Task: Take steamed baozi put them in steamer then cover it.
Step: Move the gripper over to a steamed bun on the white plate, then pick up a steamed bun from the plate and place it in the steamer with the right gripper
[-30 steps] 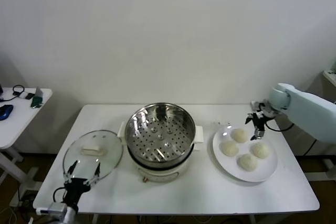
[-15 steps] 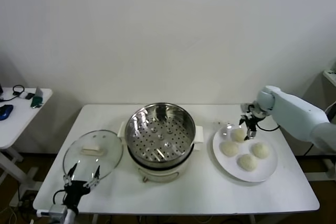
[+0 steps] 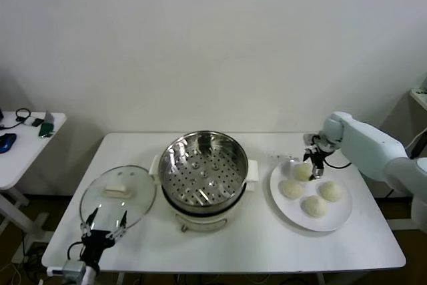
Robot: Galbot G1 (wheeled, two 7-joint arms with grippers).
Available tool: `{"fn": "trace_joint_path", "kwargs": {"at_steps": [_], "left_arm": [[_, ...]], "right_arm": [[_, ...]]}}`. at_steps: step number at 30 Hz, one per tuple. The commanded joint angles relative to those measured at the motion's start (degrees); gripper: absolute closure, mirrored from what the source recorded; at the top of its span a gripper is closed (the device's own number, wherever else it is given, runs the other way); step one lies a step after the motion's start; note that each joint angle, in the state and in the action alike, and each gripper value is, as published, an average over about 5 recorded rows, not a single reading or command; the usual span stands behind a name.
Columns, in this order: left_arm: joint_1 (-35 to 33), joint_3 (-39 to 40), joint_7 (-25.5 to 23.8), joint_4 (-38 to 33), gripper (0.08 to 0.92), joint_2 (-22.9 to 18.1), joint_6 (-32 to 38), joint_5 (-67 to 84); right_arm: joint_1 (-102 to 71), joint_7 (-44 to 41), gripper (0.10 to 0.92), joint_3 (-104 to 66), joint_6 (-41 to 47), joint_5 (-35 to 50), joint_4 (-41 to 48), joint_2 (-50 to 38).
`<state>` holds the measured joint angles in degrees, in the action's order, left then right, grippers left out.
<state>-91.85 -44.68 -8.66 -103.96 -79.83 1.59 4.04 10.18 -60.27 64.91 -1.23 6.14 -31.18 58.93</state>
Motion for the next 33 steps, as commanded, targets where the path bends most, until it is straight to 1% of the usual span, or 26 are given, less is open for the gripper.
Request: {"fn": "trace_joint_path", "kwargs": {"at_steps": [1, 5, 10, 14, 20, 24, 27, 30, 33], "left_arm": [[0.07, 0.0, -0.01, 0.03, 0.177, 0.03, -0.05, -0.04], [0.24, 0.0, 0.0, 0.24, 0.177, -0.03, -0.06, -0.16], [0.28, 0.01, 0.04, 0.56, 0.177, -0.25, -0.04, -0.35], [0.32, 0.01, 0.13, 0.58, 0.177, -0.25, -0.04, -0.6], [0.13, -0.27, 0.18, -0.53, 0.177, -0.16, -0.07, -0.6], [-0.17, -0.48, 0.19, -1.36, 0.177, 0.06, -0.1, -0.41], [-0.31, -0.39, 0.2, -1.85, 0.177, 0.17, -0.15, -0.35], [-0.29, -0.12, 0.2, -2.07, 0.177, 0.24, -0.17, -0.48], [-0.22, -0.1, 0.21, -2.32, 0.177, 0.33, -0.14, -0.52]], "right_arm": [[-0.35, 0.15, 0.272, -0.42, -0.22, -0.26, 1.23, 0.81], [-0.25, 0.04, 0.316, -0.33, -0.57, -0.56, 1.15, 0.72], [1.85, -0.12, 0.325, 0.27, -1.64, -0.48, -1.93, -0.22], [9.79, -0.74, 0.326, 5.84, -3.22, 1.27, -9.67, -1.85], [29.96, -1.86, 0.324, 18.18, -7.56, 8.89, -22.76, -2.04], [41.0, -2.54, 0.326, 22.85, -11.77, 14.13, -31.09, 0.81], [47.43, -3.23, 0.327, 25.08, -17.03, 15.8, -36.58, 4.7], [50.49, -3.12, 0.329, 26.02, -22.03, 14.45, -40.28, 9.16], [50.3, -1.98, 0.33, 25.68, -24.9, 11.2, -42.94, 13.7]]}}
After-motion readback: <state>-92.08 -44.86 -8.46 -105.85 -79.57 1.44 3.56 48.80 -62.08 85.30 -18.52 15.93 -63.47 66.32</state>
